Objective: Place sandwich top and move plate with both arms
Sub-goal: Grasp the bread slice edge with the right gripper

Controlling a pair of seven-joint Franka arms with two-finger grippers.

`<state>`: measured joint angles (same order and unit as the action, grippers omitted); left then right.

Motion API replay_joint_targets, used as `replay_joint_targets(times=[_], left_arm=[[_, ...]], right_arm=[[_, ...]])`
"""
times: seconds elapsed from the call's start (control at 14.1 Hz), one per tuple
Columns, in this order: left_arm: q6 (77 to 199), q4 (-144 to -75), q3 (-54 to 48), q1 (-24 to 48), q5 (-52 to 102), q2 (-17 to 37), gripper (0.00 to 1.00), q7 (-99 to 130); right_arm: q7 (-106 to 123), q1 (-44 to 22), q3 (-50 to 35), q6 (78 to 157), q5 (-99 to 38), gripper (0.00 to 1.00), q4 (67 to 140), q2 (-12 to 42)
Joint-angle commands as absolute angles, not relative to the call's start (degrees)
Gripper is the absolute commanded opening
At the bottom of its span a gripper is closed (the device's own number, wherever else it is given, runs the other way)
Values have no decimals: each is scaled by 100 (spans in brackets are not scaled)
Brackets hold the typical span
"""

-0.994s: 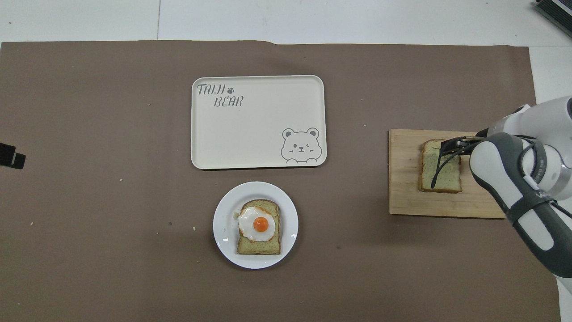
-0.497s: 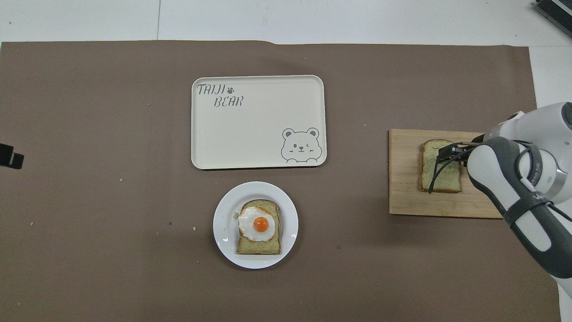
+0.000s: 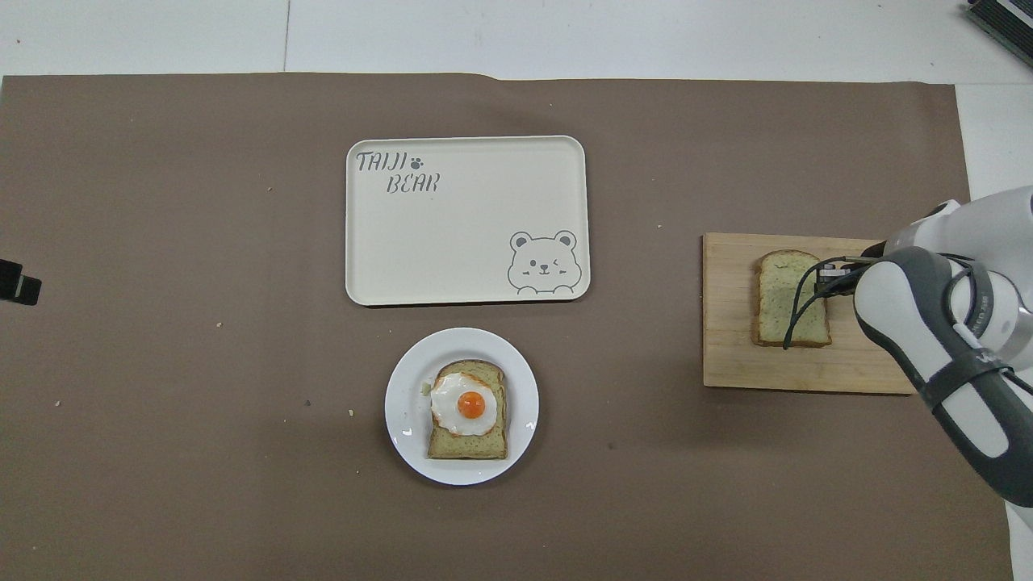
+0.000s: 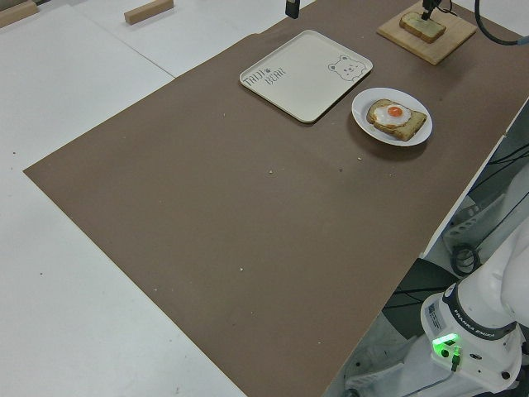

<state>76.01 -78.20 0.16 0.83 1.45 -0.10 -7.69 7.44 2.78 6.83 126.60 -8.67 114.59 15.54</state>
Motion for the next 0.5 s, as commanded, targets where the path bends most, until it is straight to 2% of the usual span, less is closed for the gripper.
replay_joint_targets(times=[0.0, 0.43], left_arm=[[7523, -7813, 9, 97, 80, -70, 100, -721], [7559, -7953, -26, 123, 53, -140, 100, -782]], right_arm=[[905, 316, 598, 12823, -1072, 0, 11593, 1512], [923, 229, 589, 12622, -1072, 0, 11259, 1433]])
